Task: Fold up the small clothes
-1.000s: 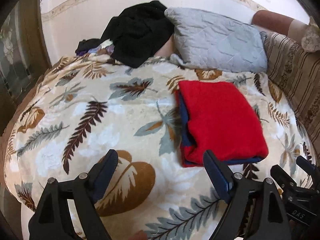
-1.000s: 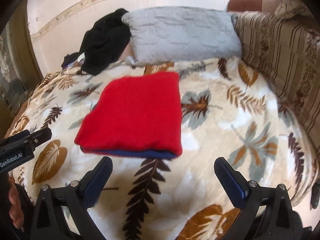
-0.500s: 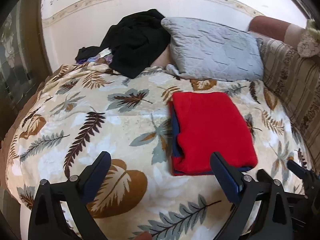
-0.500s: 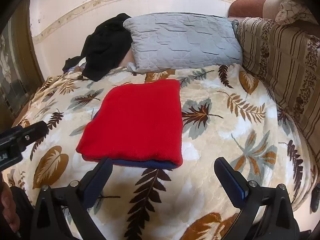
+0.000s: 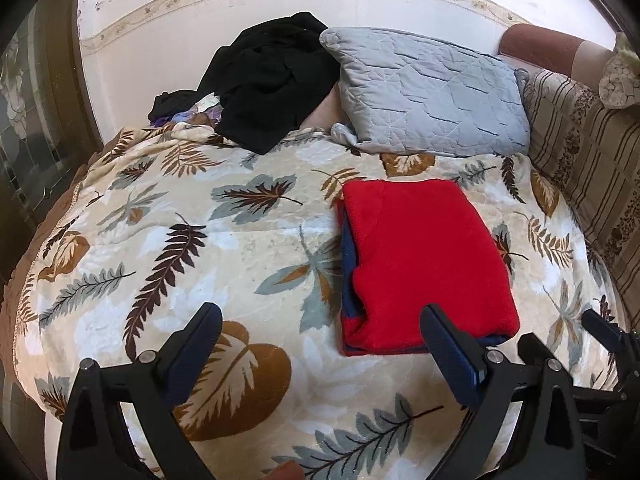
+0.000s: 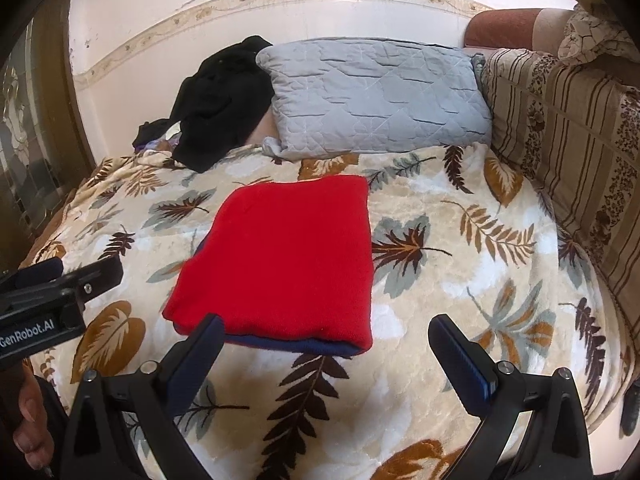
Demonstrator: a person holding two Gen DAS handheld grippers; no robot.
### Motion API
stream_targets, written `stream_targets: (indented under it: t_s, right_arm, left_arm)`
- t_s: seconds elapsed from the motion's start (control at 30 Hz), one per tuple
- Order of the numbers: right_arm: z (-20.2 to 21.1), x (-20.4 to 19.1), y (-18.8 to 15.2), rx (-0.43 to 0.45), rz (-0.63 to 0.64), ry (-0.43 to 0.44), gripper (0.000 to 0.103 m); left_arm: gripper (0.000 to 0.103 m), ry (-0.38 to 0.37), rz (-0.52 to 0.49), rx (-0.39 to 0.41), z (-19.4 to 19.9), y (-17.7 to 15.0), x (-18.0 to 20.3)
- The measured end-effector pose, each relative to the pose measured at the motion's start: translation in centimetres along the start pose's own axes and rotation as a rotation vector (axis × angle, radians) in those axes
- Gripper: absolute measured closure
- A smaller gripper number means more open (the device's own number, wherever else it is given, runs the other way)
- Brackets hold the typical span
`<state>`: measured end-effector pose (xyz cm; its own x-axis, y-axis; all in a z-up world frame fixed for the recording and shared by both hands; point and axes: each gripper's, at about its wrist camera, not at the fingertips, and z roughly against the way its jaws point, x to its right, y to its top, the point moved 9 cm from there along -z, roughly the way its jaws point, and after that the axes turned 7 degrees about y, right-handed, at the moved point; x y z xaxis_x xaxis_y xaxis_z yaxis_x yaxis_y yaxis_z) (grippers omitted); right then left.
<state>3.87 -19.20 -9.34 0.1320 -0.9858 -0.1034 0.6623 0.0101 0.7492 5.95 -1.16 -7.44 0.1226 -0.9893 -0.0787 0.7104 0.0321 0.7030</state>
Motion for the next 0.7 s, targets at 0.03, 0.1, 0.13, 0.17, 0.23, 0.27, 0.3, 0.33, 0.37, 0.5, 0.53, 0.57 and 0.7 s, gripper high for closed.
stream_targets:
  t_s: [0.03, 0.1, 0.13, 0.17, 0.23, 0.27, 0.3, 0.33, 0.37, 0.5, 0.53, 0.57, 0.7]
  right_arm:
    - [-0.05, -0.03, 0.02, -0.001, 0.002, 0.003, 0.000]
    - [-0.06, -0.12, 0.05, -0.001, 0.003, 0.005, 0.000]
    - [-0.10, -0.18, 0.09, -0.001, 0.004, 0.007, 0.000]
    - [-0.11, -0.24, 0.06, -0.002, 0.005, 0.008, 0.000]
    - [-0.22, -0.39, 0.04, -0.007, 0.012, 0.009, 0.000]
    - [-0.22, -0.48, -0.02, -0.008, 0.013, 0.009, 0.000]
    - [-0.28, -0.53, -0.03, -0.011, 0.015, 0.010, 0.000]
    - [-0.34, -0.56, -0.03, -0.012, 0.016, 0.009, 0.000]
    - [-0.41, -0.52, 0.00, -0.012, 0.017, 0.010, 0.000]
    - [-0.38, -0.64, 0.06, -0.010, 0.019, 0.007, 0.000]
    - [-0.48, -0.53, 0.21, -0.009, 0.021, 0.007, 0.000]
    - [-0.55, -0.44, 0.33, -0.010, 0.022, 0.005, 0.000]
    - [-0.91, 0.01, 0.78, -0.013, 0.022, -0.006, 0.000]
  left_arm:
    - [0.004, -0.004, -0.001, -0.001, -0.01, 0.03, 0.08]
    - [0.004, -0.010, -0.002, -0.002, 0.01, 0.09, 0.23]
    - [0.004, -0.012, -0.003, -0.001, 0.04, 0.14, 0.31]
    - [0.004, -0.014, -0.004, -0.001, 0.06, 0.20, 0.39]
    - [0.004, -0.017, -0.001, 0.000, 0.14, 0.33, 0.43]
    - [0.004, -0.018, -0.001, 0.001, 0.18, 0.40, 0.46]
    - [0.004, -0.020, -0.001, 0.000, 0.17, 0.43, 0.52]
    - [0.004, -0.022, -0.002, -0.001, 0.15, 0.47, 0.59]
    - [0.004, -0.021, -0.004, 0.000, 0.15, 0.51, 0.62]
    - [0.004, -0.029, -0.003, -0.008, 0.06, 0.54, 0.77]
    - [0.004, -0.028, -0.003, -0.008, 0.05, 0.58, 0.78]
    - [0.004, -0.028, -0.004, -0.006, 0.07, 0.60, 0.80]
    - [0.004, -0.023, -0.006, 0.004, 0.00, 0.70, 0.84]
